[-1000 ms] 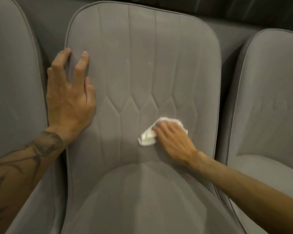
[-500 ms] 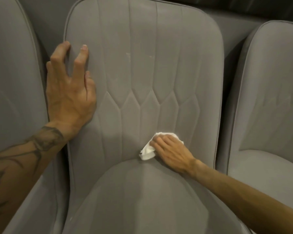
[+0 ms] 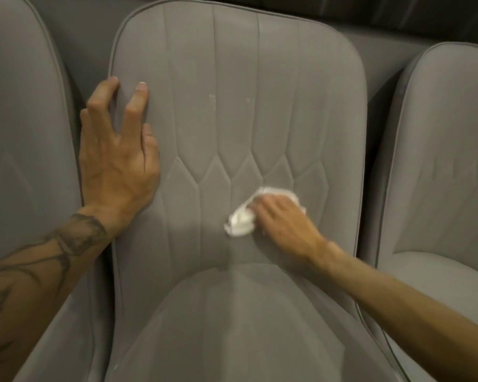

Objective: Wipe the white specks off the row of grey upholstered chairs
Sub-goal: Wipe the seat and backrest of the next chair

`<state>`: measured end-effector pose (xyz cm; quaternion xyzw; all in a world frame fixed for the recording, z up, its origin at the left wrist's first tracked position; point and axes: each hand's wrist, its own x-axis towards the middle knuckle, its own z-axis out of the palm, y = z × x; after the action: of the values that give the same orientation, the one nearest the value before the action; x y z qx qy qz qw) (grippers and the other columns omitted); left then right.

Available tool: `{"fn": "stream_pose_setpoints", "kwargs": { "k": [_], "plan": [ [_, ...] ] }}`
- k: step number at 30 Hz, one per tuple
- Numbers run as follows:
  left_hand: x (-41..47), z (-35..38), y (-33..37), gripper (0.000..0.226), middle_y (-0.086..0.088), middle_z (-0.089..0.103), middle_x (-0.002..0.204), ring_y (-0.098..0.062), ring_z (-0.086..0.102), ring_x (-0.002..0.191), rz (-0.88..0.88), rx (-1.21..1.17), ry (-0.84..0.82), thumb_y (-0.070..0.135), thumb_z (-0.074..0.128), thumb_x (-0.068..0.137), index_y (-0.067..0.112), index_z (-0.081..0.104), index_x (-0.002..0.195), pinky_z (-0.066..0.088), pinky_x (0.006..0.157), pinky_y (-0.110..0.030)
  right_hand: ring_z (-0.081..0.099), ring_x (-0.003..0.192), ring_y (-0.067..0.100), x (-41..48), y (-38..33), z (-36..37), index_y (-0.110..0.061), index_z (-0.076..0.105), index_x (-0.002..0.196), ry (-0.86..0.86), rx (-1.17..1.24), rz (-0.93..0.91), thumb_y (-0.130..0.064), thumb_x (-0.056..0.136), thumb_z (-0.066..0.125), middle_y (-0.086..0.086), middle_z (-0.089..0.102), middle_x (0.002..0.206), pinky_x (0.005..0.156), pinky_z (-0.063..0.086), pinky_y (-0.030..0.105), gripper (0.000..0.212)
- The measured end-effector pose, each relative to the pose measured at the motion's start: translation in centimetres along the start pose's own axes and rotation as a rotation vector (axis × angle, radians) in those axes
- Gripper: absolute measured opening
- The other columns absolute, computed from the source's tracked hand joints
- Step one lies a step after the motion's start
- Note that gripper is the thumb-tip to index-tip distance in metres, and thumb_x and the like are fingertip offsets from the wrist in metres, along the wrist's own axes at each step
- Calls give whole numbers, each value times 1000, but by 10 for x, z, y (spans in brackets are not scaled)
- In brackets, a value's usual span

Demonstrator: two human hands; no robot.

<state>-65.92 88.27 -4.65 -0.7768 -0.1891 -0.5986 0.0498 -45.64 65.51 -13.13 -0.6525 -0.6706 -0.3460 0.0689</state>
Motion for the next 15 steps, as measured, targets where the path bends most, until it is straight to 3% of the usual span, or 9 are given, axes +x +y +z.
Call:
{"fn": "stream_pose_setpoints", "kwargs": {
  "k": [6,8,11,15],
  "plan": [
    [0,0,-1,50,-30,40,153,-40,41,135,-19,3,-13,16,48,105,14,43,154,36,115,-46,47,100,29,114,50,-58,-8,58,116,503,-34,494,-15,101,50,14,56,114,87,37,38,18],
    [-1,0,-1,50,-30,40,153,-39,41,135,-16,2,-16,16,48,104,13,44,154,35,117,-45,49,104,31,113,35,-49,-7,60,118,477,-19,484,-17,103,49,14,56,117,91,39,40,21],
    [0,0,-1,50,-29,40,154,-38,41,136,-18,-4,-17,16,49,104,14,44,154,35,117,-44,50,107,34,99,22,-43,-5,62,118,354,-16,318,-16,102,50,16,58,119,93,41,44,22],
    [-1,1,-2,50,-28,40,154,-35,38,140,-16,1,-11,17,49,104,14,44,154,35,119,-45,48,98,32,158,48,-72,-4,62,112,521,-41,356,-17,99,50,19,59,109,82,39,42,21]
  ]
}}
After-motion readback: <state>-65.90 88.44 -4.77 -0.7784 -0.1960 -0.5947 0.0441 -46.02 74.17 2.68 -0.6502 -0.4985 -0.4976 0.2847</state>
